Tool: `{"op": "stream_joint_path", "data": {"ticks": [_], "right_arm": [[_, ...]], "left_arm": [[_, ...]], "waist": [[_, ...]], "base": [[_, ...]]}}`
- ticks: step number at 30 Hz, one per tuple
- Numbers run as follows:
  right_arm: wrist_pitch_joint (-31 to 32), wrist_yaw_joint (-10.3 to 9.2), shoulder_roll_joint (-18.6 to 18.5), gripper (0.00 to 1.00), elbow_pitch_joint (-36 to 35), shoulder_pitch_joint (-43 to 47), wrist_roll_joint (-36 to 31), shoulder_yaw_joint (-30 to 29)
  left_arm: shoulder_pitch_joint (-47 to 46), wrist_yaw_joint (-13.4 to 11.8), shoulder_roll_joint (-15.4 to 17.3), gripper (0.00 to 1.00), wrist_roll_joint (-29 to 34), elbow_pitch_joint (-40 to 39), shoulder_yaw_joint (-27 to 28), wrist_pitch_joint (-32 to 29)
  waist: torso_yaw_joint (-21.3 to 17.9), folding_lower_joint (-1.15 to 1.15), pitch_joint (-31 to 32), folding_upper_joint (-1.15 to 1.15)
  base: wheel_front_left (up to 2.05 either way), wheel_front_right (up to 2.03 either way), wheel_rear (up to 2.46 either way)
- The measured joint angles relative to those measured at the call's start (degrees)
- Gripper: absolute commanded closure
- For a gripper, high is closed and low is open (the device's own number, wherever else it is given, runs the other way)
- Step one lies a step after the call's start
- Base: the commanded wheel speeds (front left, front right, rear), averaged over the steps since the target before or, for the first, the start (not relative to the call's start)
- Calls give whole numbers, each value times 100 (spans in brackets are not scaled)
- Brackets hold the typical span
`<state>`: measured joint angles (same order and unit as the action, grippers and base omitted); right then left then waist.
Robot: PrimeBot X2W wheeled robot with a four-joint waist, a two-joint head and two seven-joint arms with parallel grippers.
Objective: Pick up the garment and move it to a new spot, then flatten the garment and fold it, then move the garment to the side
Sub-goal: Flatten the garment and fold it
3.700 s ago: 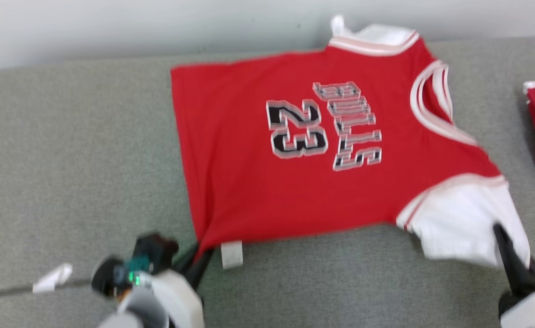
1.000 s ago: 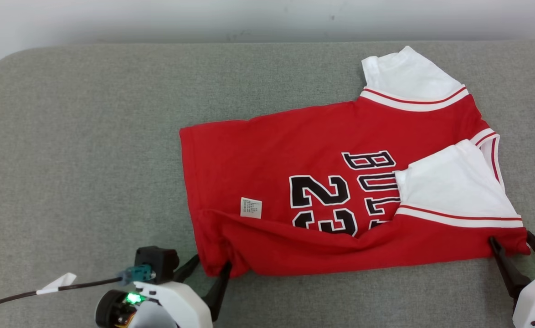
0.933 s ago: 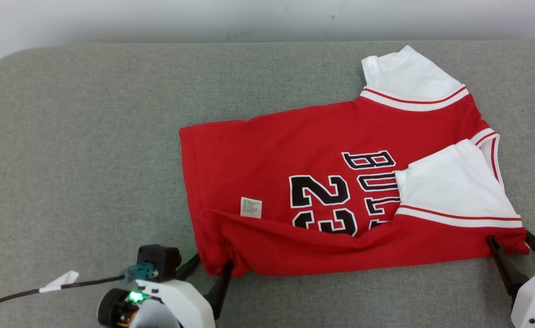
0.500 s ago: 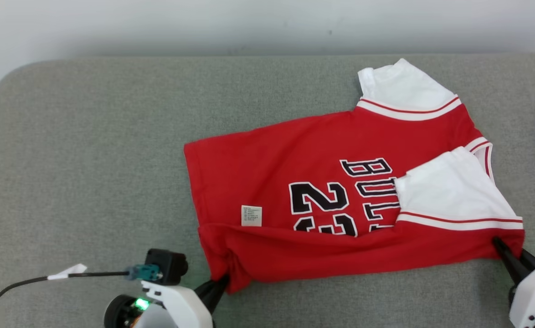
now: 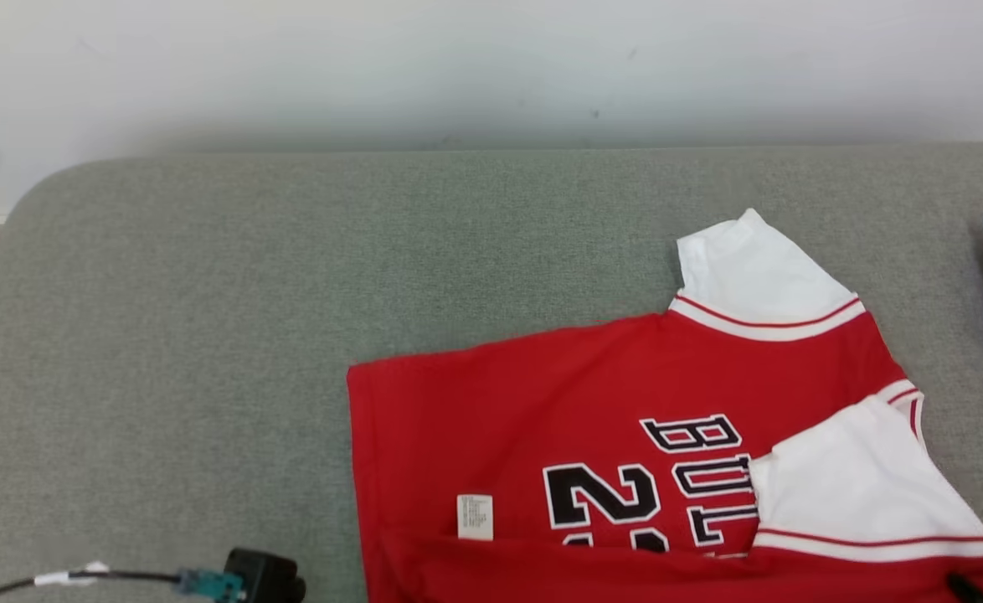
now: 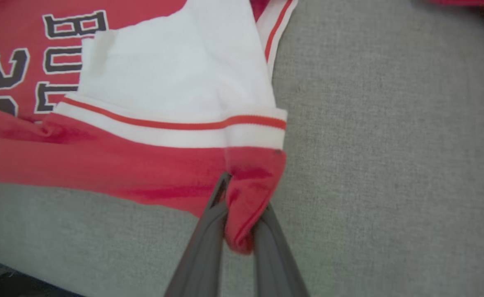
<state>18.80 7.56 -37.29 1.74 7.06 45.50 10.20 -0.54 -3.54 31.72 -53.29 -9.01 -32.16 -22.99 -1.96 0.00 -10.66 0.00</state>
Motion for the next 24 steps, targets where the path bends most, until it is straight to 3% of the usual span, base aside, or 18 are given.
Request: {"op": "stream_joint_path", "data": {"ticks": [1, 2, 3, 4, 5, 6, 13, 17, 22, 24], "right_arm": [[11, 0, 38, 78, -25, 104, 8, -54], [59, 0, 75, 18, -37, 181, 8, -99], [97, 0, 88, 0, -58, 251, -14, -112], [137, 0, 104, 0, -73, 286, -37, -125], [158, 0, 134, 0, -78, 315, -59, -153], [185, 0, 149, 0, -100, 339, -67, -177], [554, -1, -185, 0, -934, 252, 224, -694], [792, -1, -379, 0, -1303, -589, 323, -1094], [1173, -1, -406, 0, -1227, -1742, 110, -1020], [1458, -1, -333, 0, -894, -2694, -109, -783]], "left_arm": [[84, -7, -5, 100, -12, -7, -20, 21], [154, -46, -11, 100, -12, 3, -45, 41], [203, -65, -14, 100, 10, 34, -80, 63], [222, -114, -16, 66, 75, 70, -112, 108], [225, -152, -25, 6, 152, 94, -120, 151], [221, -185, -25, 0, 215, 103, -122, 188], [-71, -497, 376, 0, 768, -281, 205, 400], [-702, -642, 357, 0, 925, -514, 420, 372], [-1612, -657, 103, 0, 1080, -413, 404, 232], [-2224, -576, -121, 0, 1272, -103, 235, 132]], "waist": [[-11, 0, -16, 0], [-21, 0, -33, 0], [-29, 0, -50, 0], [-33, 0, -67, 0], [-33, 0, -87, 0], [-28, 0, -105, 0], [55, 0, -302, 0], [108, 0, -569, 0], [210, 1, -964, 0], [340, 1, -1294, 0]], "base": [[0, 0, 0], [0, 0, 0], [0, 0, 0], [0, 0, 0], [0, 0, 0], [0, 0, 0], [0, 0, 0], [0, 0, 0], [0, 0, 0], [0, 0, 0]]}}
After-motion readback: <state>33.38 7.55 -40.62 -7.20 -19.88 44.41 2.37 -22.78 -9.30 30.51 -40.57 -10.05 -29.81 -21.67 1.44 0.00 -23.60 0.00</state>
